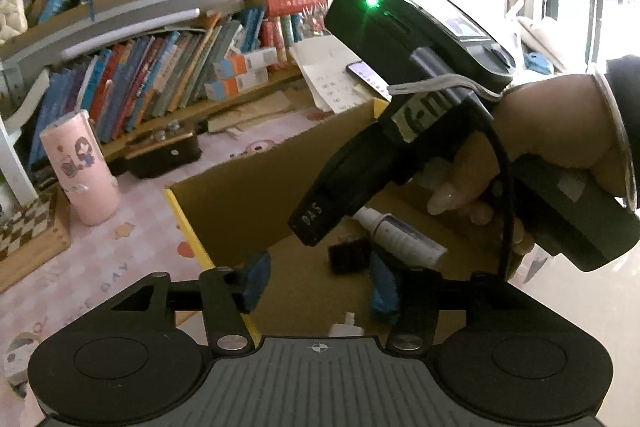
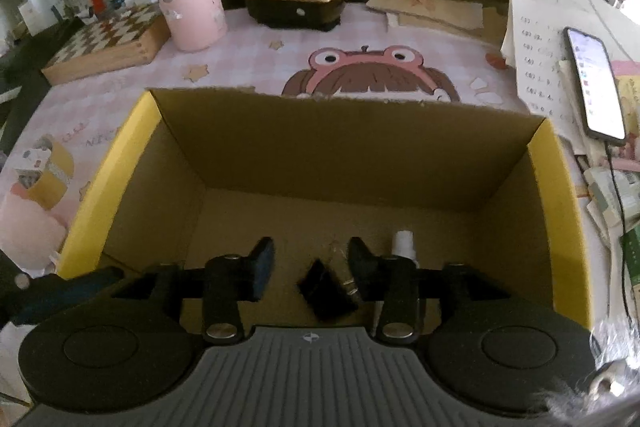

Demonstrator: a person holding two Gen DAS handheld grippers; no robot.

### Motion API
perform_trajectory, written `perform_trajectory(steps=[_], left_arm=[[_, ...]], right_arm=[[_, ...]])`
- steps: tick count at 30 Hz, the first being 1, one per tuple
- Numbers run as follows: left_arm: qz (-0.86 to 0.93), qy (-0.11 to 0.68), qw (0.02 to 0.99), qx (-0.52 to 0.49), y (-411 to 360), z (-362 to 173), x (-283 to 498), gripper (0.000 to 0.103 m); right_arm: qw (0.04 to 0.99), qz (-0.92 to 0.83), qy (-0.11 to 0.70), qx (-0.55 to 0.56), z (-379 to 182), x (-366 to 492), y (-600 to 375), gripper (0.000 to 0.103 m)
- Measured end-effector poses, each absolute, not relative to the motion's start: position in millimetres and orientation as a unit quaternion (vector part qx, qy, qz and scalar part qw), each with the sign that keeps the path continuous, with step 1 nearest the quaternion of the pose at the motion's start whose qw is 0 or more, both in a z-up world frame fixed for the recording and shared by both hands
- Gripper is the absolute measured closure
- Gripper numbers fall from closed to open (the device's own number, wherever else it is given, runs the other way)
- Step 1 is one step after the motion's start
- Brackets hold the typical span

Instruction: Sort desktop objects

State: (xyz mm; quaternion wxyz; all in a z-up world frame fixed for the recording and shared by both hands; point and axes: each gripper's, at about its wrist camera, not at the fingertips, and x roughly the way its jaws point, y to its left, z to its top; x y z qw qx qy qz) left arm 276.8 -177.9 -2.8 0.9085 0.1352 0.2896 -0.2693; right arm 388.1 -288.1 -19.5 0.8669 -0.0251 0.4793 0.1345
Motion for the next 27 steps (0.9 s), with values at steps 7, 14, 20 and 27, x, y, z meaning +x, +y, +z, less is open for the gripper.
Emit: perform_trajectory(steps=[7, 14, 20, 27], left_arm=[[-0.270, 0.270, 0.915, 0.129, -173, 8, 265, 0.038], [-0.275, 0.250, 0.921, 0.121, -167, 20, 245, 0.035], [-0.274, 0.234, 0.926, 0.108, -159, 31, 227, 0.035], [-0.271, 0.219, 0.932, 0.095, -148, 39, 202, 0.034]], right_arm=[[0.883, 0.128, 0.451, -0.019, -2, 377, -291, 0.057], [0.908, 0.110, 0.404, -0.004, 23, 350, -298, 0.057], [0.928, 0.091, 0.360, 0.001, 45, 317, -304, 0.057], [0.943, 0.058, 0.327, 0.018, 59, 269, -314, 0.054]])
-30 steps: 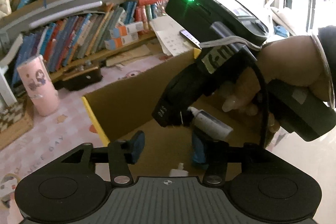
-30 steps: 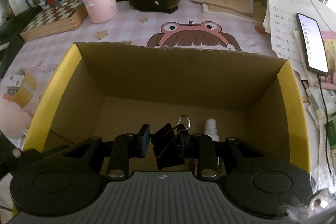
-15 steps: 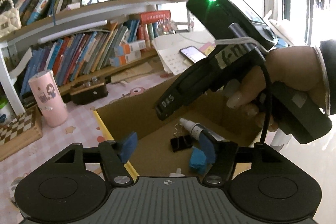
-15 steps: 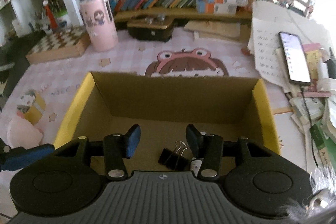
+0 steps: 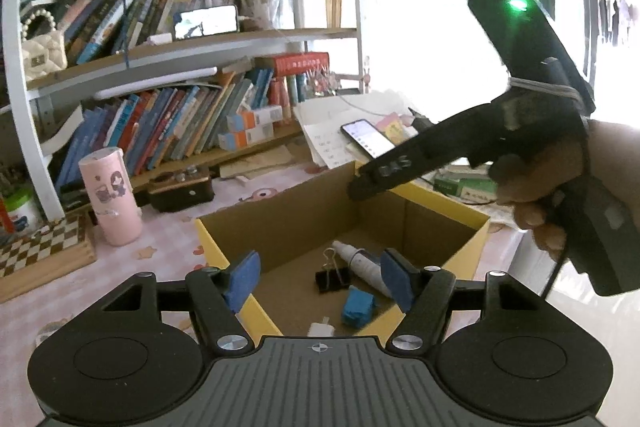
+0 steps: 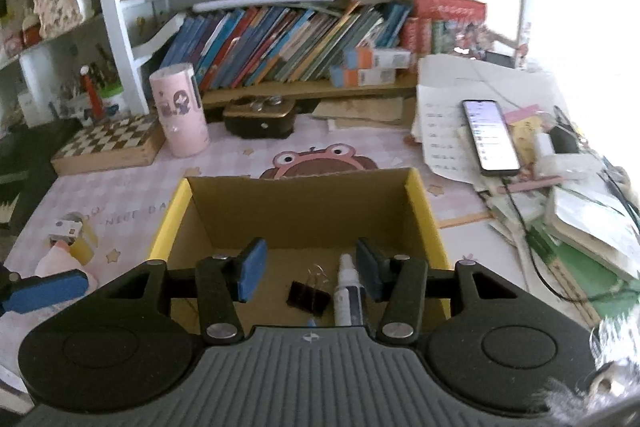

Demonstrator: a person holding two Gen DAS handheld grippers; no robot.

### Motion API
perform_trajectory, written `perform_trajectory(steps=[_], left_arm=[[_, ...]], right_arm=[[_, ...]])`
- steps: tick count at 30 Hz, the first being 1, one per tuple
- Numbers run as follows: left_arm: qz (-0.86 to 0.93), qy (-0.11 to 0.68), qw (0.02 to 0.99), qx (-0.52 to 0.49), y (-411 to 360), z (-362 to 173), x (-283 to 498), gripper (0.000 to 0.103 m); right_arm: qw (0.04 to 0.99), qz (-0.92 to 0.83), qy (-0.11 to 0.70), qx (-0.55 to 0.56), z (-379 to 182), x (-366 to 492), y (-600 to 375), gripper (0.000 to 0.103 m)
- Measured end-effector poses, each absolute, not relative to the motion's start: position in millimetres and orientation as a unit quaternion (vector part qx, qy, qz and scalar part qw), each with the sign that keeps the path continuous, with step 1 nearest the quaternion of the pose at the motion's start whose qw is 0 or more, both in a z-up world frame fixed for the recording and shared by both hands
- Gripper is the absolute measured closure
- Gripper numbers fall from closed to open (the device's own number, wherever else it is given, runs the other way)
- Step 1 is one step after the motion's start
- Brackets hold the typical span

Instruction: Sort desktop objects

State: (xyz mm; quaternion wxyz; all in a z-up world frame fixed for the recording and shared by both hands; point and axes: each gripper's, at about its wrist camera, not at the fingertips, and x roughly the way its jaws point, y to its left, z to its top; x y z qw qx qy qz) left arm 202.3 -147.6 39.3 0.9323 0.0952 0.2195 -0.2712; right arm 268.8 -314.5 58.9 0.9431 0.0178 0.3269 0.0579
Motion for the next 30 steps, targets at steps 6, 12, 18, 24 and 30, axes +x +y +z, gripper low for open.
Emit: perform_trajectory(steps=[6, 12, 18, 24, 30], left_arm=[[-0.275, 0.213, 0.934, 0.086, -136, 42, 177, 0.034], [-0.280, 0.211, 0.933, 0.084, -125, 40, 145, 0.033], [-0.279, 0.213, 0.932, 0.088, -111, 38, 107, 0.033], [-0.268, 0.229, 0.932, 0.077, -93, 28, 78, 0.033], [-0.254, 0.242, 0.933, 0.083, -76, 11, 60, 0.033]], right_arm=[[0.953, 0.021, 0.299, 0.033, 66, 225, -321, 0.052], [0.956, -0.006, 0.290, 0.042, 63, 180, -323, 0.052], [0.955, -0.016, 0.292, 0.056, 54, 131, -316, 0.052], [0.953, -0.031, 0.294, 0.064, 38, 86, -299, 0.052], [0.947, -0.048, 0.307, 0.081, 13, 42, -280, 0.052]])
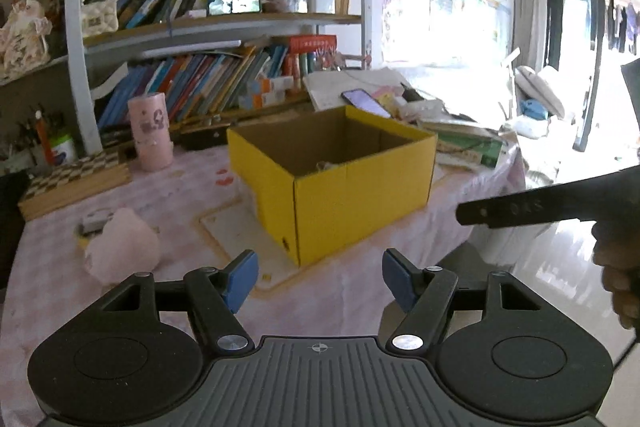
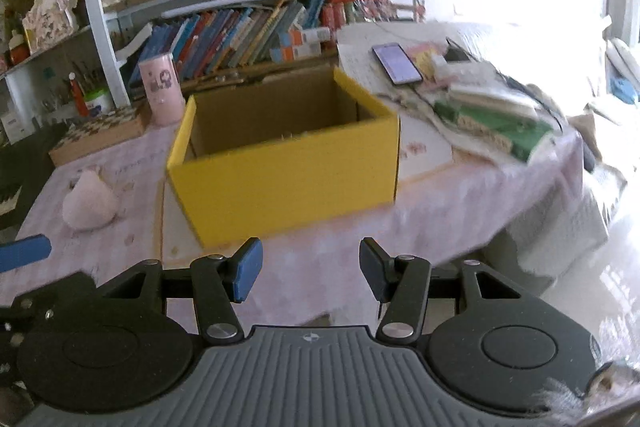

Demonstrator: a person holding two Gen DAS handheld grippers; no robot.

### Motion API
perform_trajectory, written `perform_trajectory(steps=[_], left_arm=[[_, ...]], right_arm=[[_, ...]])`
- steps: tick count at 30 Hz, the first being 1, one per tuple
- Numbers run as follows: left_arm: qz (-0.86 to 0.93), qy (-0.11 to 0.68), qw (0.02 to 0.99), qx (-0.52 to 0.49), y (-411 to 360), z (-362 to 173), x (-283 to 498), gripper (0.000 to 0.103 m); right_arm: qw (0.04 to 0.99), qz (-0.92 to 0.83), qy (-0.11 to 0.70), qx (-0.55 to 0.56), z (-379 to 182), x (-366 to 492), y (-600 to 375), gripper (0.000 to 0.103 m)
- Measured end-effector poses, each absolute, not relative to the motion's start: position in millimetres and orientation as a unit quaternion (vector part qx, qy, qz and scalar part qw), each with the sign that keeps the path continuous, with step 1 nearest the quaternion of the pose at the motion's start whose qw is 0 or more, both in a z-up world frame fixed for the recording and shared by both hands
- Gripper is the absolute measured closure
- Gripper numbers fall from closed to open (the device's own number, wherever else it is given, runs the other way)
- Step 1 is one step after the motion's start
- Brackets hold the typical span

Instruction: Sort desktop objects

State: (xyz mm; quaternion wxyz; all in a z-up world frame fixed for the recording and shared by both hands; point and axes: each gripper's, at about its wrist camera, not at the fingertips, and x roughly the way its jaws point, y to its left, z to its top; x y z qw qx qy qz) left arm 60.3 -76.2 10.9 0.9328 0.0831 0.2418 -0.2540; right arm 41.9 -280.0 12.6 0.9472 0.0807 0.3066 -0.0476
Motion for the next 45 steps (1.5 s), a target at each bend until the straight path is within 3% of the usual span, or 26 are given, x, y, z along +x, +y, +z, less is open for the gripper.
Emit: perform_trajectory(steps=[4, 17, 45], left_arm=[[-0.251, 0.244, 0.932, 0.095, -67, 3, 46, 0.025], [-0.210, 0.271, 0.937, 0.075, -39, -6, 29, 0.020], [-0.106, 0.293, 0.949, 0.041, 23, -11, 20, 0.018]], right_arm=[[0.946, -0.050, 0.312, 0.078, 0, 15, -264, 0.051], [0.941, -0.012, 0.334, 0.053, -22, -23, -216, 0.047], [0.934, 0.111, 0.340, -0.005, -21, 8, -139, 0.043]])
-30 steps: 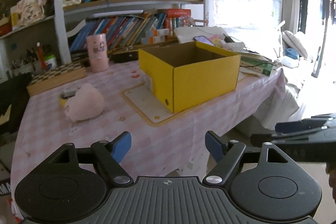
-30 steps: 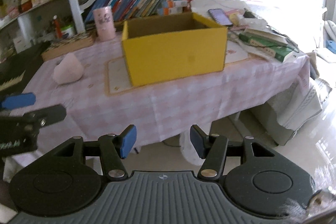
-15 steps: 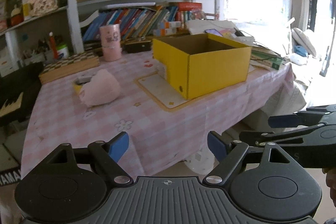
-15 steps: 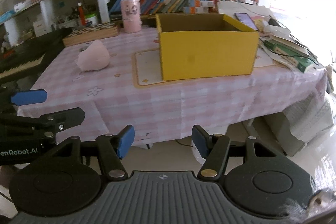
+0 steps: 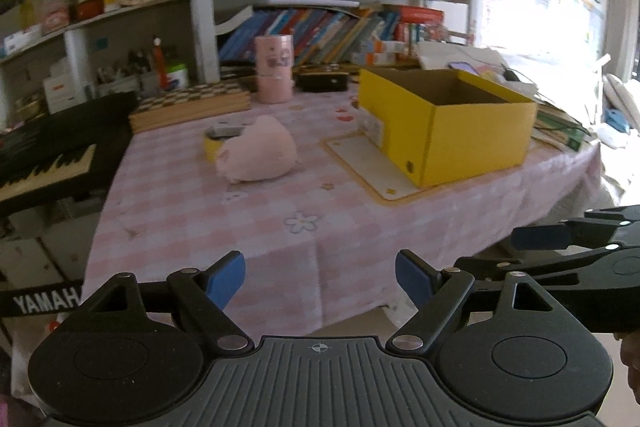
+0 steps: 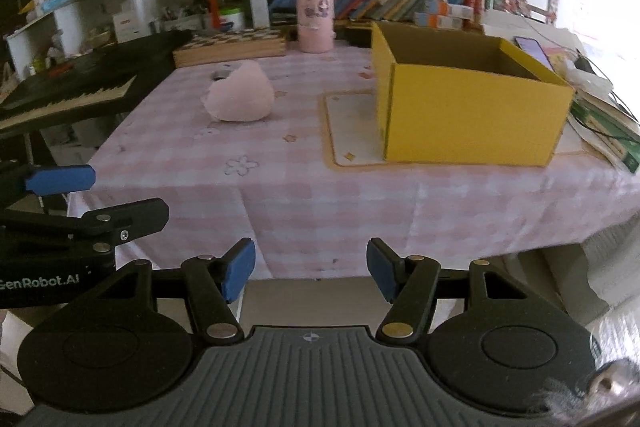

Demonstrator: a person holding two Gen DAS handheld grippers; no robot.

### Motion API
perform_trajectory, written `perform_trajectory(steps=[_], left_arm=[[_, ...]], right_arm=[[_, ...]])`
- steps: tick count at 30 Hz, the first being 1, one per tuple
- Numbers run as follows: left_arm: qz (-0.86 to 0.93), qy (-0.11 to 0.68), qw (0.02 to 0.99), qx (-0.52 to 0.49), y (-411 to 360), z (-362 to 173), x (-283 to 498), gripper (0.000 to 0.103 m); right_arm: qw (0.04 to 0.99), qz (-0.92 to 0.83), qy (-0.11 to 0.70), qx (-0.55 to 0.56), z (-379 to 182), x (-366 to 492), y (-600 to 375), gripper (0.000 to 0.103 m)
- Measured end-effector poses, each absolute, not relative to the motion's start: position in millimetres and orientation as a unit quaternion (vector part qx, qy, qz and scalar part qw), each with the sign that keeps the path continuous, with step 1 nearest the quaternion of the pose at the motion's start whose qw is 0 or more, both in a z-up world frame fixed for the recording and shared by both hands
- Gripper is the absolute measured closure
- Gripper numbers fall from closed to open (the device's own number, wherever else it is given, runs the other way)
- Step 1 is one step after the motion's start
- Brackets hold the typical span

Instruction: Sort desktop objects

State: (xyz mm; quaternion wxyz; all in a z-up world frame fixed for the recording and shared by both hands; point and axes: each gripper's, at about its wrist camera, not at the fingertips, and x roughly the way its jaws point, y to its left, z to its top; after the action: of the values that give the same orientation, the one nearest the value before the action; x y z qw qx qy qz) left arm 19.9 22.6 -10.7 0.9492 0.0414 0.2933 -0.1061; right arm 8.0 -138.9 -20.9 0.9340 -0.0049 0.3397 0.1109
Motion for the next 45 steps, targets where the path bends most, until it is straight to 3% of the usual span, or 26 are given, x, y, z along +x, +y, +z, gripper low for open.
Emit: perform_trajectory(steps=[17, 45], left_arm=[[-0.044, 0.308, 0.950, 0.019, 52, -19, 50, 0.018], [0.001, 0.319, 0.948, -0.012, 72, -20, 176, 0.018]], right_arm=[[0.925, 0.156, 0.346, -0.014, -27, 49, -110, 0.042], [0.918, 0.186, 0.348, -0.030, -20, 190, -89, 0.037]])
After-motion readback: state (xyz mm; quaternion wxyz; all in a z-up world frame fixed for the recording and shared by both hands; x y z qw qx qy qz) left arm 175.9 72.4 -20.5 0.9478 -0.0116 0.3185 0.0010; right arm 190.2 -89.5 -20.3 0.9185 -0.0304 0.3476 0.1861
